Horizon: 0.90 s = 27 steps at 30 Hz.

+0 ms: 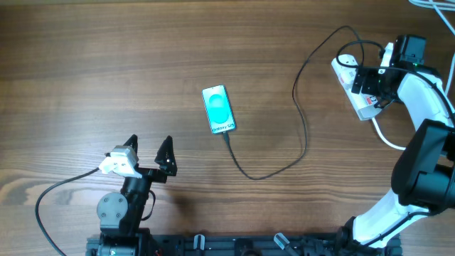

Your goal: Plug charger to phone and switch on socket

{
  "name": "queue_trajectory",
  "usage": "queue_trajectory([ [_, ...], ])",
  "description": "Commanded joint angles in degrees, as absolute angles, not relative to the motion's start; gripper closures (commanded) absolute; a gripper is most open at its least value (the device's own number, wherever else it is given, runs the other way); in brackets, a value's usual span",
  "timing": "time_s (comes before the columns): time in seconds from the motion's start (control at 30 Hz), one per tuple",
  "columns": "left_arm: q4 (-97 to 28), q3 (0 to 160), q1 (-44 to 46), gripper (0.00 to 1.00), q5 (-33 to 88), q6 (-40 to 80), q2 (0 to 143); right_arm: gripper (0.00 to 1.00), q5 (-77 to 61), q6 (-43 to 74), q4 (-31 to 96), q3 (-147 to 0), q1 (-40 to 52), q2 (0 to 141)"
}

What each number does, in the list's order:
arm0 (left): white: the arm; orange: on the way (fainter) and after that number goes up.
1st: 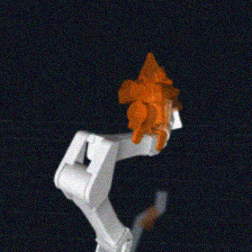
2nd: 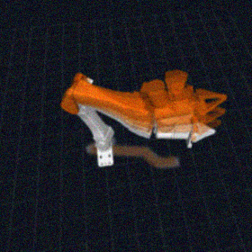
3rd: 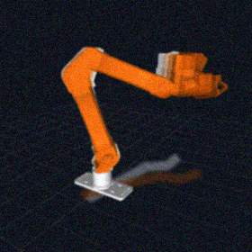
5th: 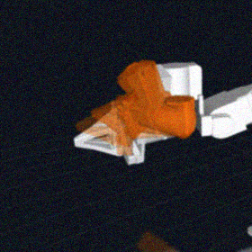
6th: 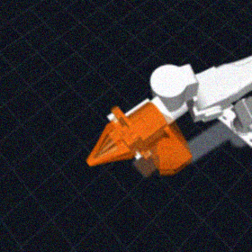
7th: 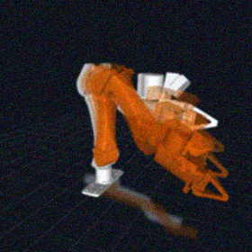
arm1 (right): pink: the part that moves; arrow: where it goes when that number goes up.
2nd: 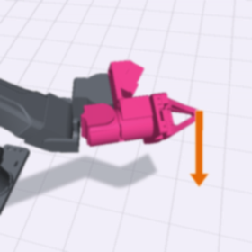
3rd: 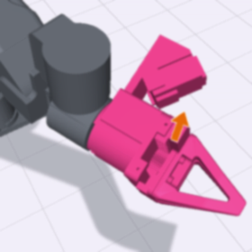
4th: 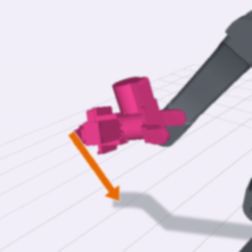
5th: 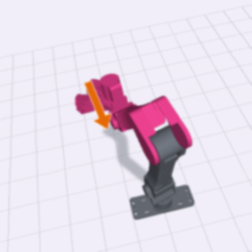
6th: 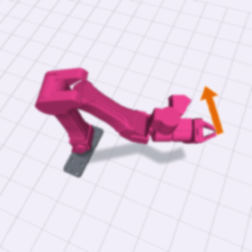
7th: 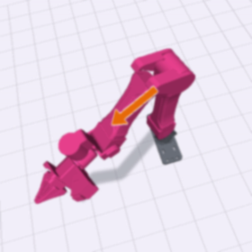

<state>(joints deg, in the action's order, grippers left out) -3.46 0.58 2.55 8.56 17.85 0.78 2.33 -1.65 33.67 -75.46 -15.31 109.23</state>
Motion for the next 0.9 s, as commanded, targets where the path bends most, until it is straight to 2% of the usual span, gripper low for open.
queue_trajectory([
  [0.0,-3.75,0.32,2.79,0.0,7.62,16.71,0.16,0.0,1.37,-2.17,33.47,-75.29,-15.05,108.44],
  [0.27,-3.75,0.32,2.79,0.0,7.62,16.71,0.16,0.0,1.37,-2.15,33.28,-75.29,-15.07,107.9],
  [0.57,-3.75,0.32,2.79,0.0,7.62,16.71,0.16,0.0,1.37,-2.17,33.32,-75.29,-14.9,83.59],
  [0.87,-3.75,0.32,2.79,0.0,7.62,16.71,0.16,0.01,1.37,-2.15,33.54,-75.29,-8.73,78.48],
])
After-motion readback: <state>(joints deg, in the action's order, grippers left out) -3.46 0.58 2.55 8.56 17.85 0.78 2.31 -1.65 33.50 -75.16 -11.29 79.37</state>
